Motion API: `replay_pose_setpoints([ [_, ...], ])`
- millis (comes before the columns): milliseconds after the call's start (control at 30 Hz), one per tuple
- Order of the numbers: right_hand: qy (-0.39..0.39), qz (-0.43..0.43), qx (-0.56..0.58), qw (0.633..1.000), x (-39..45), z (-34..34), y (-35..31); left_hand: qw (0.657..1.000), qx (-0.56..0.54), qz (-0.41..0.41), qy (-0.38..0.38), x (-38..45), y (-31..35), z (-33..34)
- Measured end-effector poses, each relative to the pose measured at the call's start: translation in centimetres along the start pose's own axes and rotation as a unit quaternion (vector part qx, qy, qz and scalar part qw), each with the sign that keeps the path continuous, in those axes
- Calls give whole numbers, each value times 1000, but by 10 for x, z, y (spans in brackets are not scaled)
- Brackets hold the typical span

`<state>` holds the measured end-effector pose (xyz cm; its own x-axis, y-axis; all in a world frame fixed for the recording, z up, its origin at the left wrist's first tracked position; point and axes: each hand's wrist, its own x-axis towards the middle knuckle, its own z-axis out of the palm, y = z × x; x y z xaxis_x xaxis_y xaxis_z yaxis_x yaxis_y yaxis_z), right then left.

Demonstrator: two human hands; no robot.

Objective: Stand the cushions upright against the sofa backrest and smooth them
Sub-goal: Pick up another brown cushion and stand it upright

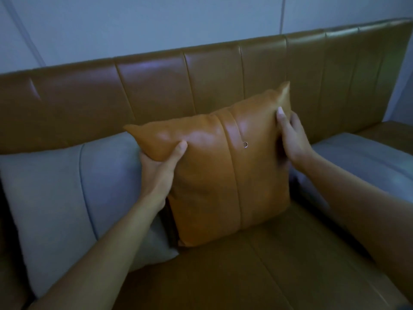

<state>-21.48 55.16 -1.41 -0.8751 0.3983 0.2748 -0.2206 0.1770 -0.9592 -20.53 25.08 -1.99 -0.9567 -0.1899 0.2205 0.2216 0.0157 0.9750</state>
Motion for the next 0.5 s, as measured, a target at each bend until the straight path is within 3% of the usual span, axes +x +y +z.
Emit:
replay_pose_setpoints([
  [133,-26,30,-12,999,21,19,-7,998,57,-8,24,31,9,1],
  [267,-37,-19,-140,989,12,41,-14,966,248,37,68,51,18,4],
  [367,-99,-120,-288,945,-10,62,-11,888,417,181,74,40,17,15],
  [433,-160,-133,-355,912,-20,71,-1,825,510,244,-11,28,7,27],
  [500,-198,-99,-392,893,-25,71,13,769,584,231,-121,21,-9,33],
])
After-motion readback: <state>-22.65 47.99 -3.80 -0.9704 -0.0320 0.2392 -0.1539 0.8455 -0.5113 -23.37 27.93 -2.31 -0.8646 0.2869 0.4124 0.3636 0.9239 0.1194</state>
